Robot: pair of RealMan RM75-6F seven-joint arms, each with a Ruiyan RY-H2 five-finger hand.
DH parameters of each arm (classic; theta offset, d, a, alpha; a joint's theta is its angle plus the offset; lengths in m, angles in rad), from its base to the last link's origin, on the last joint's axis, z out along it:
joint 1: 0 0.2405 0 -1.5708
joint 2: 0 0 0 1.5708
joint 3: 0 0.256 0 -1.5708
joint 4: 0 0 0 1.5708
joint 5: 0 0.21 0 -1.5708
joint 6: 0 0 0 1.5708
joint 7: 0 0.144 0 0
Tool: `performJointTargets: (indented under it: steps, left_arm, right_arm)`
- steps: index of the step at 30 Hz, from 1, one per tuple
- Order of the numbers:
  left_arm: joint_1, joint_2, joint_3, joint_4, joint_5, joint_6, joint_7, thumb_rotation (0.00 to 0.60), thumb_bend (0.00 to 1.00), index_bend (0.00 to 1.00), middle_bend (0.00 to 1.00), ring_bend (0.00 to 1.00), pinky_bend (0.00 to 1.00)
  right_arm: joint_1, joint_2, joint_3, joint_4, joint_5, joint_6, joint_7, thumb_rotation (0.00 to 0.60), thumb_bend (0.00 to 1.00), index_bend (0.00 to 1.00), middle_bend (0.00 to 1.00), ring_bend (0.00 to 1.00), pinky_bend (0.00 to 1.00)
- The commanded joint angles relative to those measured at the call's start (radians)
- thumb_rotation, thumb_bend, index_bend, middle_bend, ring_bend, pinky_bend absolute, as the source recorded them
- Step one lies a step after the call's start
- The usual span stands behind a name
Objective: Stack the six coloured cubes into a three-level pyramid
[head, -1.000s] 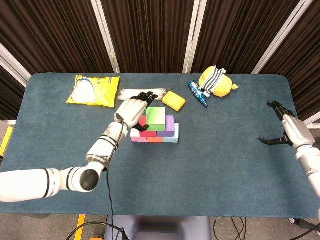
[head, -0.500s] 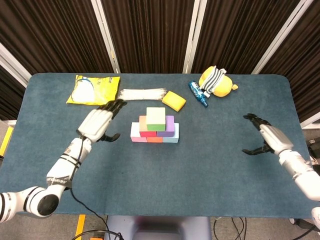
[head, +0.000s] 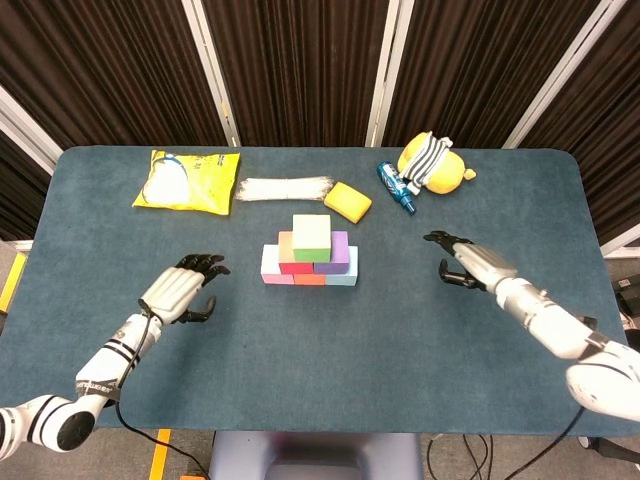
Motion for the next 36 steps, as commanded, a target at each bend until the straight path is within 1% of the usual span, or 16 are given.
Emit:
performJointTargets:
  steps: [1, 3, 6, 7, 8, 11, 16, 22, 25, 31, 36]
  left_arm:
    - [0.002, -0.059, 0.001, 0.085, 0.007, -0.094, -0.043, 0.115, 0.81, 0.11, 0.0, 0.0, 0.0]
    - [0.003, -0.08, -0.004, 0.106, 0.01, -0.113, -0.053, 0.077, 0.84, 0.1, 0.0, 0.0, 0.0]
    - [0.003, -0.115, -0.007, 0.14, 0.023, -0.137, -0.053, 0.064, 0.86, 0.09, 0.0, 0.0, 0.0]
    - [0.001, -0.13, -0.006, 0.156, 0.025, -0.145, -0.041, 0.061, 0.86, 0.09, 0.0, 0.0, 0.0]
    - [-0.001, -0.142, -0.006, 0.168, 0.023, -0.148, -0.03, 0.04, 0.86, 0.09, 0.0, 0.0, 0.0]
    - [-0.001, -0.185, -0.017, 0.207, 0.002, -0.148, -0.008, 0.001, 0.86, 0.09, 0.0, 0.0, 0.0]
    - [-0.004, -0.243, -0.043, 0.269, -0.039, -0.15, 0.015, 0.001, 0.86, 0.07, 0.0, 0.0, 0.0]
    - [-0.013, -0.284, -0.069, 0.326, -0.063, -0.178, 0.016, 0.0, 0.85, 0.07, 0.0, 0.0, 0.0]
    - [-0.015, -0.296, -0.08, 0.336, -0.064, -0.186, 0.013, 0.001, 0.85, 0.07, 0.0, 0.0, 0.0]
    - [-0.018, -0.315, -0.088, 0.36, -0.059, -0.198, 0.023, 0.004, 0.85, 0.07, 0.0, 0.0, 0.0]
    - [-0.021, -0.331, -0.089, 0.385, -0.068, -0.21, 0.039, 0.002, 0.85, 0.07, 0.0, 0.0, 0.0]
  right_arm:
    - [0.059, -0.056, 0.002, 0.05, 0.053, -0.067, -0.014, 0.127, 0.97, 0.08, 0.0, 0.0, 0.0]
    - [0.081, -0.08, 0.003, 0.068, 0.079, -0.086, -0.02, 0.064, 1.0, 0.1, 0.0, 0.0, 0.0]
    - [0.113, -0.119, 0.008, 0.092, 0.126, -0.112, -0.019, 0.011, 1.0, 0.13, 0.0, 0.0, 0.0]
    - [0.126, -0.134, 0.01, 0.102, 0.14, -0.124, -0.018, 0.005, 1.0, 0.14, 0.0, 0.0, 0.0]
    - [0.135, -0.145, 0.011, 0.11, 0.149, -0.133, -0.019, 0.002, 1.0, 0.15, 0.0, 0.0, 0.0]
    - [0.165, -0.18, 0.009, 0.141, 0.178, -0.154, -0.026, 0.0, 1.0, 0.17, 0.0, 0.0, 0.0]
    - [0.214, -0.225, -0.001, 0.192, 0.231, -0.187, -0.042, 0.0, 1.0, 0.18, 0.0, 0.0, 0.0]
    - [0.256, -0.254, -0.025, 0.216, 0.279, -0.215, -0.063, 0.0, 1.0, 0.19, 0.0, 0.0, 0.0]
    - [0.27, -0.262, -0.037, 0.226, 0.296, -0.236, -0.068, 0.0, 1.0, 0.19, 0.0, 0.0, 0.0]
    - [0.305, -0.281, -0.061, 0.247, 0.308, -0.28, -0.087, 0.0, 1.0, 0.2, 0.0, 0.0, 0.0]
    - [0.329, -0.295, -0.08, 0.268, 0.324, -0.286, -0.097, 0.0, 1.0, 0.2, 0.0, 0.0, 0.0]
